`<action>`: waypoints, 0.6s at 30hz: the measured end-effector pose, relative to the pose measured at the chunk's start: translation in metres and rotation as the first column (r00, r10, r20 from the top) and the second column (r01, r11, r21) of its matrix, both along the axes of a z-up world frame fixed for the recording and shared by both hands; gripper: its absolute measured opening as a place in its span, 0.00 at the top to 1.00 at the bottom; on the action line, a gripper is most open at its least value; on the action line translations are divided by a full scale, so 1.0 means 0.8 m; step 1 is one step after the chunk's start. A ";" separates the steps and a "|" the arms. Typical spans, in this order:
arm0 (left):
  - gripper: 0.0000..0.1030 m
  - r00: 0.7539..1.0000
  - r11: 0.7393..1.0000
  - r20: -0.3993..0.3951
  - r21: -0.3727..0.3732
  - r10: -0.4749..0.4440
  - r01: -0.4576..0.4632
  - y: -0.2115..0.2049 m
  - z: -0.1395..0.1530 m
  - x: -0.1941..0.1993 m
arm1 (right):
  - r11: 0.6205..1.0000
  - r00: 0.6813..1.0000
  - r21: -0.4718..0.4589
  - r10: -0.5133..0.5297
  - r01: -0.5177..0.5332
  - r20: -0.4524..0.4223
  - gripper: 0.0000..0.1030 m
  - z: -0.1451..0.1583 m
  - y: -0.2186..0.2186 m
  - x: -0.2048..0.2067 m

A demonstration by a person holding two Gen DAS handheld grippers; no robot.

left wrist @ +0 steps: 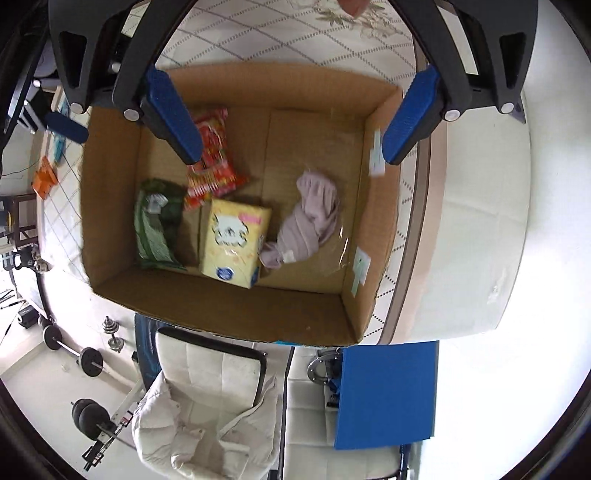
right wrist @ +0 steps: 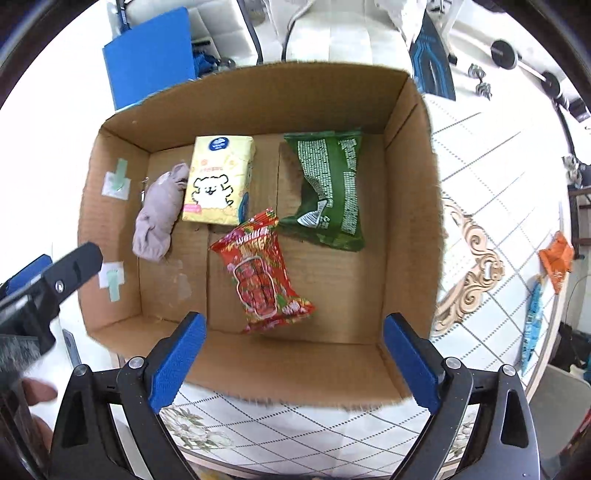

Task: Organize soft objects
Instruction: 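Carry the cloth and red packet into the box and release both, then grasp the white cigarette pack with the left gripper while the right grasps the blue tube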

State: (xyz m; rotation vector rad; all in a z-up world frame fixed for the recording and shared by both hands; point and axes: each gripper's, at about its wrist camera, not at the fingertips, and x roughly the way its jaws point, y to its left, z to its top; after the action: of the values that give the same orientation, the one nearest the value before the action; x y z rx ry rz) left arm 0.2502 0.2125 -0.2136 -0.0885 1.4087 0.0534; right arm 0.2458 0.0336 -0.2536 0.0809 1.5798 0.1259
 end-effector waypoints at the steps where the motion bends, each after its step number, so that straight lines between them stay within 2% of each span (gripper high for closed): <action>1: 0.03 1.000 1.000 0.011 0.000 0.006 -0.006 0.000 0.007 -0.010 | 1.000 1.000 -0.003 0.003 -0.003 0.016 0.04 0.006 0.000 -0.007; 9: 0.03 0.996 1.000 0.083 0.023 0.016 -0.018 -0.013 0.056 -0.062 | 1.000 0.993 0.006 0.013 -0.014 0.120 0.04 0.070 -0.020 -0.058; 18: 0.03 0.990 0.998 0.138 0.057 0.015 -0.023 -0.031 0.096 -0.092 | 0.997 0.984 0.074 0.011 -0.024 0.177 0.04 0.115 -0.040 -0.093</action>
State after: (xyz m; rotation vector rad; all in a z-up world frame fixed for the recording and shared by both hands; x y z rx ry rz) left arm 0.1767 0.1875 -0.1364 -0.0558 1.2673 0.1027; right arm 0.1717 0.0013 -0.1620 0.1121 1.3985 0.2017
